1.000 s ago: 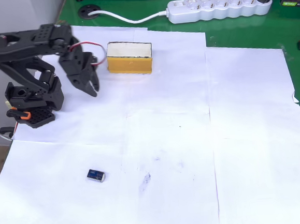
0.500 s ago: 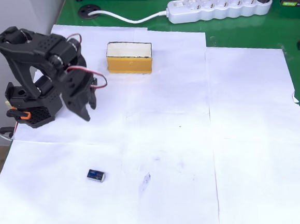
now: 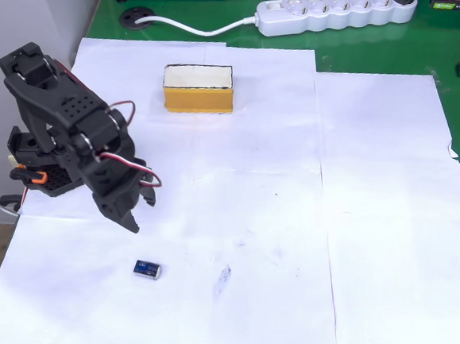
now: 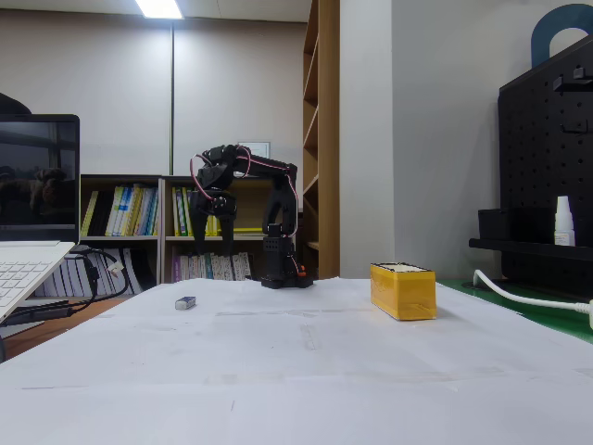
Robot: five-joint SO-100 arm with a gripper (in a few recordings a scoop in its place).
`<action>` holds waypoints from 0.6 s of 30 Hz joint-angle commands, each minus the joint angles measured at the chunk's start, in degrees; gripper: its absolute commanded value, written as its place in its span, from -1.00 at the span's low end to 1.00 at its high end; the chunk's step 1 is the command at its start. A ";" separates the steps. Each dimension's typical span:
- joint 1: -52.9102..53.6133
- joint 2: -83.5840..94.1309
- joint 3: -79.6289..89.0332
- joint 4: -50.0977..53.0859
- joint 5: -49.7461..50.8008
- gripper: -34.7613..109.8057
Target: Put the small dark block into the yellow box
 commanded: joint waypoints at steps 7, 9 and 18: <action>-2.90 0.70 4.39 -0.62 27.77 -0.34; -4.04 0.53 4.83 -1.49 36.39 -0.34; -3.60 1.58 7.73 5.62 34.98 -0.34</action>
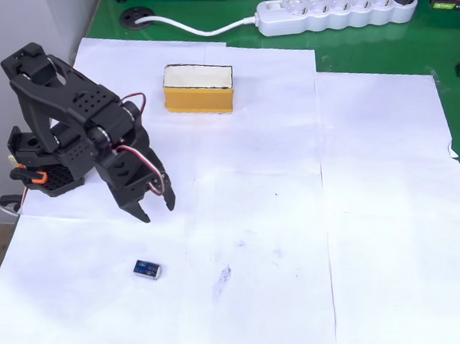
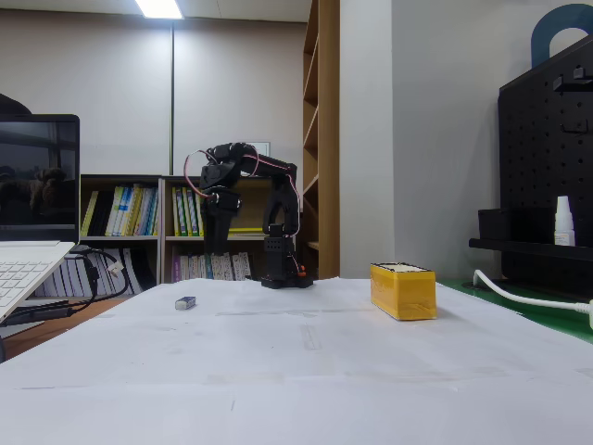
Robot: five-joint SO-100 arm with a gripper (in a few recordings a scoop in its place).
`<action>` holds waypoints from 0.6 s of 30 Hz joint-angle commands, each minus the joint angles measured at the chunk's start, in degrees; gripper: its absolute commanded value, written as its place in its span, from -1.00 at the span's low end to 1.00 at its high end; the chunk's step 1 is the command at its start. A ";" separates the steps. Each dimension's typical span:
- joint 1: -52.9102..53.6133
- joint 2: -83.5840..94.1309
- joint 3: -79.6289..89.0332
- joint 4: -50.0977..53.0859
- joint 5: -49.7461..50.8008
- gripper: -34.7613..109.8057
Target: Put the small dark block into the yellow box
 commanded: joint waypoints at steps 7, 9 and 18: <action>3.34 2.37 5.89 -5.19 -49.31 -0.35; 3.78 3.69 5.80 -9.23 -57.39 -0.35; 12.92 9.05 4.92 -13.18 -82.97 -0.35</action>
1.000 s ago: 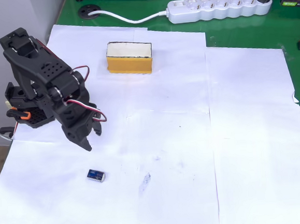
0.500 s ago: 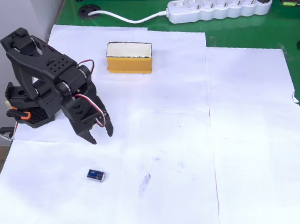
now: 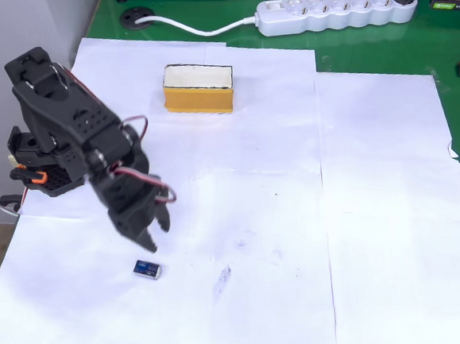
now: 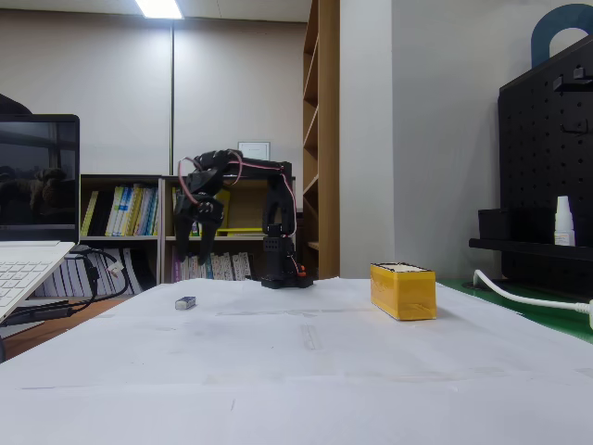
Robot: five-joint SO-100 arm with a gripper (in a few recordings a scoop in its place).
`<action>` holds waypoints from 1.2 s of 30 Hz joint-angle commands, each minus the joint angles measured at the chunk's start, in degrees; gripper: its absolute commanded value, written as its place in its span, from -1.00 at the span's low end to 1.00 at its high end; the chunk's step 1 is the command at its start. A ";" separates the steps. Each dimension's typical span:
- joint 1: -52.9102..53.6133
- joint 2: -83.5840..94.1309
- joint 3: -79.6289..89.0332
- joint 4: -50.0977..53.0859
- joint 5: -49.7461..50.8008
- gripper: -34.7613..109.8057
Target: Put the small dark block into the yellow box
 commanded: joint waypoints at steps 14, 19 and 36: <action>4.83 11.07 -0.53 -9.32 -53.00 -0.35; 2.64 10.72 -3.43 -9.58 -54.05 -0.35; 0.62 10.11 -8.70 -15.29 -52.56 -0.35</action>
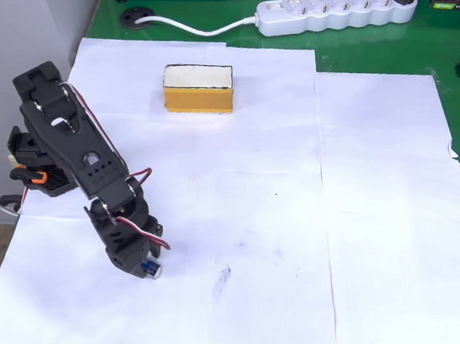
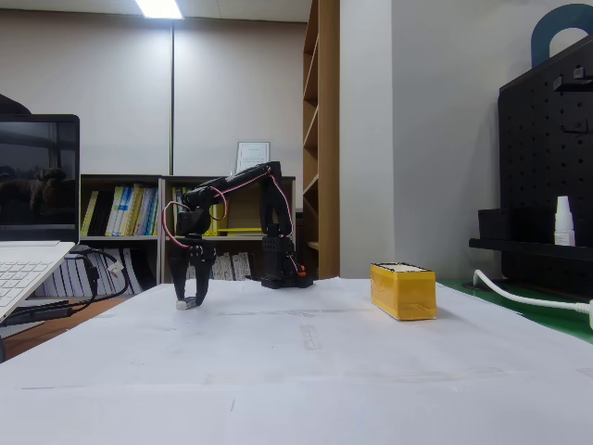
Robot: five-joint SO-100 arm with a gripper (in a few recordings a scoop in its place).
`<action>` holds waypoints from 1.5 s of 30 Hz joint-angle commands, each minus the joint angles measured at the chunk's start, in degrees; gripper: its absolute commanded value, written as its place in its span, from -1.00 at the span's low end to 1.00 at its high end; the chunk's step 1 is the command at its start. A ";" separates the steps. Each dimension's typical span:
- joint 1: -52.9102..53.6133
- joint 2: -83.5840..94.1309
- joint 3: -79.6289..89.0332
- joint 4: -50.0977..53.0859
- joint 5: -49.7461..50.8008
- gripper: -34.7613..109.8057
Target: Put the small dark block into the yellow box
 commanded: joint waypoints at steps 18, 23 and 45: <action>1.14 -2.02 -0.44 -0.26 -52.21 -0.52; -0.88 -7.65 1.85 3.87 -39.64 -0.52; -31.20 -26.37 39.46 53.88 16.08 -0.52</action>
